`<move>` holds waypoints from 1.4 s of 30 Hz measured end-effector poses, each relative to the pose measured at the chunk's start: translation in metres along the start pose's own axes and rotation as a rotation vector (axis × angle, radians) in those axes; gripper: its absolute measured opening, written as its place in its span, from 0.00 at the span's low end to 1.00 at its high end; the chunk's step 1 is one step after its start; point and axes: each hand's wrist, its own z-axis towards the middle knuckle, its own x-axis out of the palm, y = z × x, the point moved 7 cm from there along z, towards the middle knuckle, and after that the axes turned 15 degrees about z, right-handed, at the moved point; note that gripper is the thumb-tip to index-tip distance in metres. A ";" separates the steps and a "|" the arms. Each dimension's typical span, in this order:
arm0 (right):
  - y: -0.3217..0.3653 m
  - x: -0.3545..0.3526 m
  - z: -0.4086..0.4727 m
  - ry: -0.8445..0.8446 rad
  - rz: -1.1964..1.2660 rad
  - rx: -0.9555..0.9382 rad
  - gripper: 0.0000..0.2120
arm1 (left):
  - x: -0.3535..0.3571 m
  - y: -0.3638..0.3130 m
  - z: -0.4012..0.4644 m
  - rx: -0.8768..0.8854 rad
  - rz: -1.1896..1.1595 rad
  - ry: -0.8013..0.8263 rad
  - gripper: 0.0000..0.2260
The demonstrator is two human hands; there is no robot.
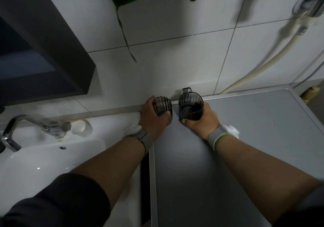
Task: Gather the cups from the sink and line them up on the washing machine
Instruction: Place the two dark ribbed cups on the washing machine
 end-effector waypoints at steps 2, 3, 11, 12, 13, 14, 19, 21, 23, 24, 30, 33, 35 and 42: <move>0.000 0.000 0.002 0.012 -0.003 0.005 0.42 | 0.002 0.001 0.002 -0.008 -0.038 0.023 0.35; 0.000 0.000 0.002 0.012 -0.001 0.004 0.42 | 0.003 0.002 0.004 -0.010 -0.053 0.034 0.35; 0.003 0.000 0.004 -0.012 0.010 0.002 0.41 | 0.011 0.010 0.014 -0.028 -0.194 0.087 0.34; 0.003 0.000 0.004 -0.016 0.003 0.002 0.41 | 0.013 0.011 0.015 -0.029 -0.206 0.094 0.34; 0.003 0.000 0.004 -0.018 -0.007 0.003 0.41 | 0.014 0.013 0.017 -0.029 -0.217 0.101 0.34; 0.003 0.001 0.003 -0.021 -0.014 0.005 0.42 | 0.015 0.016 0.018 -0.029 -0.226 0.107 0.34; 0.004 0.001 0.002 -0.026 -0.028 0.000 0.44 | 0.020 0.020 0.024 -0.021 -0.284 0.132 0.33; 0.003 0.001 0.003 -0.022 -0.033 -0.001 0.43 | 0.021 0.021 0.025 -0.023 -0.320 0.133 0.34; 0.002 0.001 0.004 -0.017 -0.040 0.003 0.42 | 0.021 0.021 0.025 -0.022 -0.339 0.128 0.34; 0.001 0.001 0.005 -0.015 -0.042 0.003 0.41 | 0.021 0.022 0.025 -0.019 -0.344 0.131 0.34; -0.001 0.001 0.010 0.002 -0.050 0.002 0.39 | 0.024 0.026 0.027 -0.024 -0.384 0.137 0.33; -0.001 0.002 0.010 -0.001 -0.056 0.004 0.39 | 0.023 0.026 0.027 -0.018 -0.377 0.133 0.34; -0.001 0.002 0.010 -0.010 -0.064 0.002 0.40 | 0.023 0.027 0.026 -0.029 -0.387 0.125 0.33; -0.003 0.001 0.009 -0.031 -0.078 0.009 0.42 | 0.027 0.027 0.028 -0.034 -0.408 0.145 0.33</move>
